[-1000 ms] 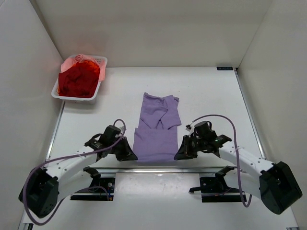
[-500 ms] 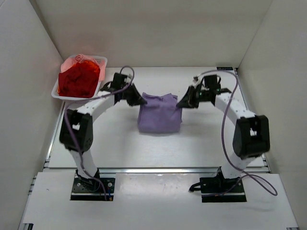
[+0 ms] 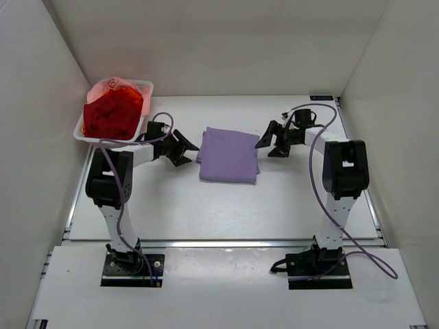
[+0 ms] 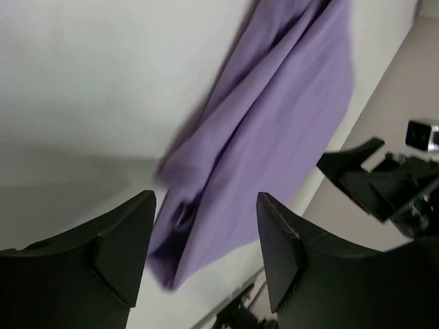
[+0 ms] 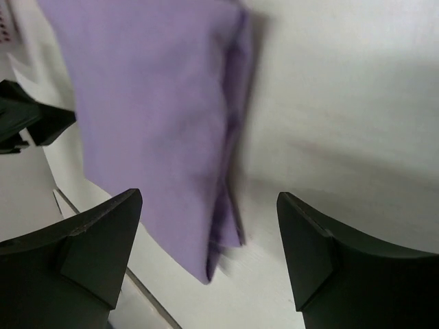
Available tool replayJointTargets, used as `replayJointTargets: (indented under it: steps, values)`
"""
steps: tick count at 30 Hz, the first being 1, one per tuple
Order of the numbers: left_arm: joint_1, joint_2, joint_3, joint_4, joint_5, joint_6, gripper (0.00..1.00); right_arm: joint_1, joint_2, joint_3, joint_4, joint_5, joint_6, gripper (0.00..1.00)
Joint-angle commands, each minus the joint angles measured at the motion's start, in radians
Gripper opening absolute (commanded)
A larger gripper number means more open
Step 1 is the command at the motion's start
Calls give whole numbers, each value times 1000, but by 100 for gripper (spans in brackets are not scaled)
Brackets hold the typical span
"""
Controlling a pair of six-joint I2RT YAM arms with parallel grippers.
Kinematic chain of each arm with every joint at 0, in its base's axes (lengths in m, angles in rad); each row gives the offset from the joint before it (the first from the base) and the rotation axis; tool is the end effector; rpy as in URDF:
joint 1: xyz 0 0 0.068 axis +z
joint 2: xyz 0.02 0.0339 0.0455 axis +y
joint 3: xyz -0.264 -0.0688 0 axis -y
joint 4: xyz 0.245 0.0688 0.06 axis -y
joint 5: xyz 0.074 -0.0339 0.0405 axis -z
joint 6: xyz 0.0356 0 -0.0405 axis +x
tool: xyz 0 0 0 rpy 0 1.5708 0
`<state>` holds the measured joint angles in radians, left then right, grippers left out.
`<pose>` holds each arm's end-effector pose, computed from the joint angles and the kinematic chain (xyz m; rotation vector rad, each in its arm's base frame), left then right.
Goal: Fold and stack the t-shirts
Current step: Fold the long partially folded tshirt into a neat square, then put the neatly folded tshirt into the corner of the board with the right arm
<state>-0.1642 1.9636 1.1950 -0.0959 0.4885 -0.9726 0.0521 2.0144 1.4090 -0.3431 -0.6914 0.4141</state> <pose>0.3991 -0.0831 0.1500 -0.8030 2.4846 -1.0620 0.4263 0.0450 0.1794 0.1649 2.5073 1.0601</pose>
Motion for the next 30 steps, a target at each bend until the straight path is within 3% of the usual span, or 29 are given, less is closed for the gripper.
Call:
replayJointTargets:
  steps: [1, 6, 11, 13, 15, 16, 17, 22, 30]
  values:
    - [0, -187, -130, 110, 88, -29, 71, 9, -33, -70, 91, 3, -11, 78]
    - [5, -360, -331, 111, 117, -14, 71, 70, 64, 4, 56, -2, -17, 78]
    - [41, -491, -402, 61, 136, -11, 71, 140, 280, 319, -176, -16, -87, 77]
    - [66, -505, -394, 42, 148, -5, 71, 164, 355, 442, -278, -30, -118, 71]
    - [80, -515, -380, 25, 154, 9, 72, 181, 446, 586, -423, -36, -162, 48]
    - [86, -517, -365, 25, 159, 11, 71, 181, 458, 619, -459, -25, -191, 19]
    - [89, -519, -357, 16, 151, 8, 71, 193, 487, 678, -527, 22, -221, 0]
    - [81, -520, -351, 19, 156, 3, 71, 193, 529, 898, -729, 430, -310, 0]
    - [74, -508, -365, 45, 177, -12, 71, 25, 474, 875, -691, 846, -513, 0]
